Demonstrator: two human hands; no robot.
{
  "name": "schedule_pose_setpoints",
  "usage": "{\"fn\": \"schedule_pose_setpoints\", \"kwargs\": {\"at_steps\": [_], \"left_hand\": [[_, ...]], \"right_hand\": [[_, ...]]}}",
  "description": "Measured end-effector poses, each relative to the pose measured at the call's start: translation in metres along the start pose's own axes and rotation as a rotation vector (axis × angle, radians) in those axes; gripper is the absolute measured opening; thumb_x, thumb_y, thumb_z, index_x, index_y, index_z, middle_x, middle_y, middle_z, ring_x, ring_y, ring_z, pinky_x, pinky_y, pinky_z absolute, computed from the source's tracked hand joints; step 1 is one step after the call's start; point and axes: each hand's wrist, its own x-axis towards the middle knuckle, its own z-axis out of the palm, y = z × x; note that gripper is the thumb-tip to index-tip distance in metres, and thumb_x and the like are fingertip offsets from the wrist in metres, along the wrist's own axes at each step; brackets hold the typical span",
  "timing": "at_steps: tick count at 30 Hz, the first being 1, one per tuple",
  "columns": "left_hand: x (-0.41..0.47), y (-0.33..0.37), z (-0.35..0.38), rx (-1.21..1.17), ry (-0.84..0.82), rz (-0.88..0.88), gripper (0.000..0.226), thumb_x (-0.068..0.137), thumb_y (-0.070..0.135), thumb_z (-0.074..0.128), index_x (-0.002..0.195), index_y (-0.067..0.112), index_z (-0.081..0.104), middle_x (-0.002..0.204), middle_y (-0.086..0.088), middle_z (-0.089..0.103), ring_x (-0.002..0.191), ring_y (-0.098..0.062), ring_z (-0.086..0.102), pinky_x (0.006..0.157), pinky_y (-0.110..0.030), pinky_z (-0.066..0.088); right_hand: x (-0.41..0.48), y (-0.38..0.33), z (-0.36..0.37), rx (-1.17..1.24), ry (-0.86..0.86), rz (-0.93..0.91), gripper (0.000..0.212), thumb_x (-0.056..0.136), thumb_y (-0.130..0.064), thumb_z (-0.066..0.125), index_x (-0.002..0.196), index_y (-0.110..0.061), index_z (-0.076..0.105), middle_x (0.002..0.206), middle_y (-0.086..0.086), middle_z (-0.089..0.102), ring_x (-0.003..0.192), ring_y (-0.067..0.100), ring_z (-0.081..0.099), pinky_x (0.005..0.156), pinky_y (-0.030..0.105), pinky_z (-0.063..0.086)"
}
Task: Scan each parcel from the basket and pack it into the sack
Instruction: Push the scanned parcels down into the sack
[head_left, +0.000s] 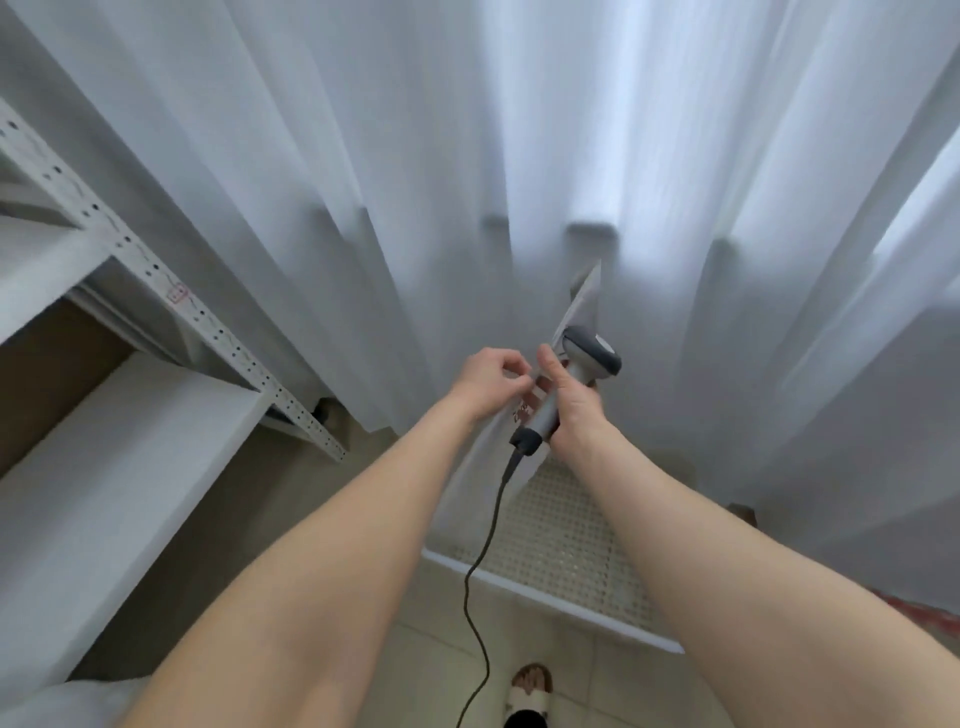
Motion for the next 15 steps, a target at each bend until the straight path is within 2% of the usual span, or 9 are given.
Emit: {"fn": "schedule_pose_setpoints", "kwargs": {"at_steps": [2,5,6,8,10,11,13,15], "left_hand": [[-0.026,0.011,-0.015,-0.157,0.002,-0.019,0.008,0.087,0.017,0.067,0.08,0.014,0.067,0.085,-0.002,0.065,0.087,-0.012,0.058,0.079,-0.021,0.042],[-0.06,0.019,-0.042,-0.276,-0.045,-0.059,0.009,0.085,0.018,0.071,0.089,0.009,0.07,0.103,-0.005,0.069,0.092,-0.01,0.06,0.086,-0.023,0.044],[-0.071,0.02,-0.052,-0.307,-0.064,-0.077,0.013,0.085,0.019,0.071,0.094,0.01,0.071,0.111,-0.002,0.068,0.095,-0.008,0.06,0.086,-0.022,0.043],[-0.088,0.017,-0.075,-0.349,-0.05,-0.123,0.021,0.088,0.024,0.067,0.106,0.014,0.07,0.117,0.002,0.065,0.099,-0.009,0.059,0.08,-0.022,0.044],[-0.103,0.003,-0.1,-0.356,0.101,-0.195,0.032,0.09,0.023,0.063,0.121,0.014,0.062,0.121,-0.002,0.062,0.109,-0.016,0.057,0.078,-0.022,0.043],[-0.111,-0.007,-0.113,-0.343,0.209,-0.258,0.04,0.09,0.022,0.063,0.128,0.013,0.055,0.128,-0.005,0.058,0.114,-0.019,0.054,0.082,-0.024,0.043],[-0.127,-0.029,-0.14,-0.307,0.38,-0.412,0.055,0.09,0.025,0.063,0.138,0.01,0.043,0.139,-0.008,0.048,0.124,-0.024,0.048,0.098,-0.032,0.042],[-0.143,-0.05,-0.162,-0.34,0.447,-0.516,0.068,0.089,0.034,0.063,0.144,0.006,0.033,0.146,-0.011,0.04,0.13,-0.028,0.042,0.104,-0.036,0.038]], "right_hand": [[-0.022,0.0,0.012,-0.007,0.004,-0.011,0.056,0.077,-0.002,0.078,0.127,0.0,0.054,0.111,0.024,0.066,0.087,0.033,0.064,0.091,0.055,0.052],[-0.046,0.001,0.03,-0.063,0.03,0.023,0.021,0.077,0.009,0.066,0.095,0.0,0.061,0.089,0.017,0.066,0.064,0.026,0.063,0.071,0.043,0.058],[-0.053,0.002,0.035,-0.081,0.026,0.026,0.016,0.078,0.01,0.061,0.091,0.0,0.06,0.089,0.017,0.066,0.065,0.026,0.064,0.071,0.043,0.058],[-0.066,0.001,0.045,-0.121,0.004,0.017,0.021,0.08,0.01,0.058,0.099,0.001,0.059,0.103,0.022,0.067,0.086,0.034,0.067,0.087,0.05,0.055],[-0.078,-0.001,0.052,-0.184,-0.019,0.013,0.025,0.079,0.009,0.062,0.102,0.0,0.059,0.111,0.022,0.066,0.101,0.037,0.066,0.093,0.054,0.051],[-0.085,-0.002,0.056,-0.21,-0.057,0.024,0.028,0.079,0.008,0.063,0.105,0.0,0.06,0.112,0.021,0.066,0.103,0.037,0.065,0.094,0.054,0.051],[-0.098,-0.002,0.064,-0.247,-0.143,0.045,0.035,0.078,0.005,0.063,0.112,-0.001,0.061,0.11,0.019,0.068,0.101,0.036,0.066,0.09,0.053,0.053],[-0.111,0.0,0.076,-0.278,-0.22,0.047,0.032,0.077,0.002,0.061,0.108,-0.004,0.062,0.104,0.016,0.07,0.092,0.033,0.067,0.08,0.047,0.056]]}}
